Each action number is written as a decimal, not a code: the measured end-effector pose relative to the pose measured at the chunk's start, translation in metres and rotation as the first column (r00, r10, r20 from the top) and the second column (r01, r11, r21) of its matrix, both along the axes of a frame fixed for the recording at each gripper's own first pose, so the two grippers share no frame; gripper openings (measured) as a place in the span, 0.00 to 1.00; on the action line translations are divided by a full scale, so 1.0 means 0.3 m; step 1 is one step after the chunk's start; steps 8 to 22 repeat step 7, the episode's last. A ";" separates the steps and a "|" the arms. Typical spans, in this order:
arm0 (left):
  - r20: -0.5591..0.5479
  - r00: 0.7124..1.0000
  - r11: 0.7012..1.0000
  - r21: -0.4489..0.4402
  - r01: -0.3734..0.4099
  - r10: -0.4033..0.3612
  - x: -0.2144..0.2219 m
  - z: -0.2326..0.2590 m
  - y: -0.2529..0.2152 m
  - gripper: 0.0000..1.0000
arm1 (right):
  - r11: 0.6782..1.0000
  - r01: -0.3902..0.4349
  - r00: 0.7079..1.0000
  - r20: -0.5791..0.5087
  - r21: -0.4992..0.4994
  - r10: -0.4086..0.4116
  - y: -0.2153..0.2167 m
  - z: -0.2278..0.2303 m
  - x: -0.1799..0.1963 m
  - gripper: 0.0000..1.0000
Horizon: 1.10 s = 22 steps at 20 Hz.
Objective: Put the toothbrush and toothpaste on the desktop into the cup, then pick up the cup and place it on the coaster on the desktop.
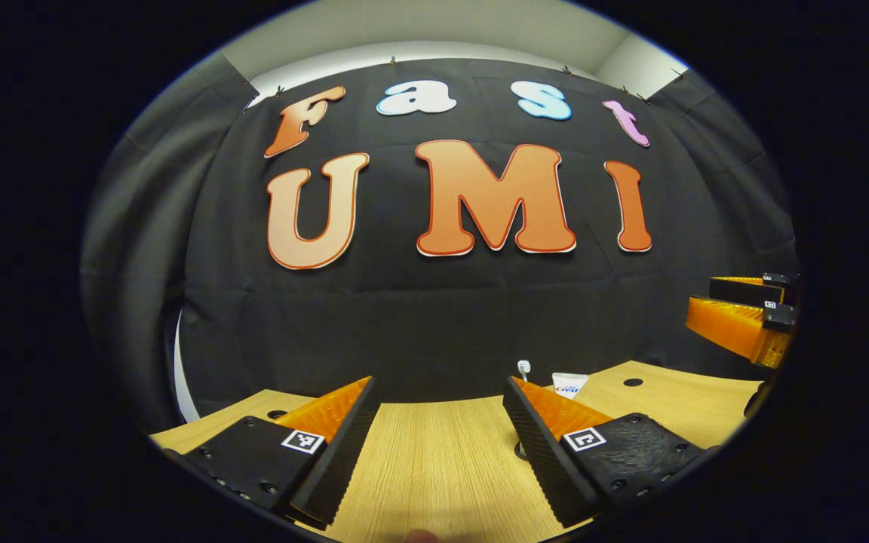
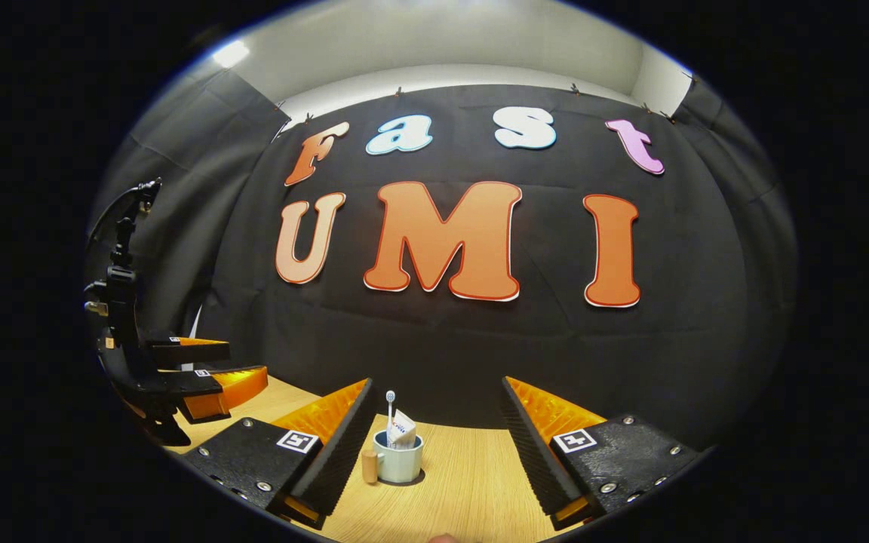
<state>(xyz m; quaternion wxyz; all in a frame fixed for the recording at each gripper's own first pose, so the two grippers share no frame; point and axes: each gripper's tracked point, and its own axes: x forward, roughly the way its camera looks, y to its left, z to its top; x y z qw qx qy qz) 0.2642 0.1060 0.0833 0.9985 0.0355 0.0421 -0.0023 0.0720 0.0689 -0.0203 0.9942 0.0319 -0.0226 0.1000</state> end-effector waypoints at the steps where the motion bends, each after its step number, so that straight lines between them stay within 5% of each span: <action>1: 0.004 1.000 1.000 -0.005 0.000 0.000 0.001 0.005 -0.001 0.99 | 1.000 -0.001 1.000 0.000 0.000 0.001 -0.001 0.001 0.002 0.97; 22: 0.020 1.000 1.000 -0.025 0.002 -0.002 -0.009 0.018 -0.009 0.99 | 1.000 -0.016 1.000 -0.007 0.003 0.016 0.010 -0.006 0.002 0.97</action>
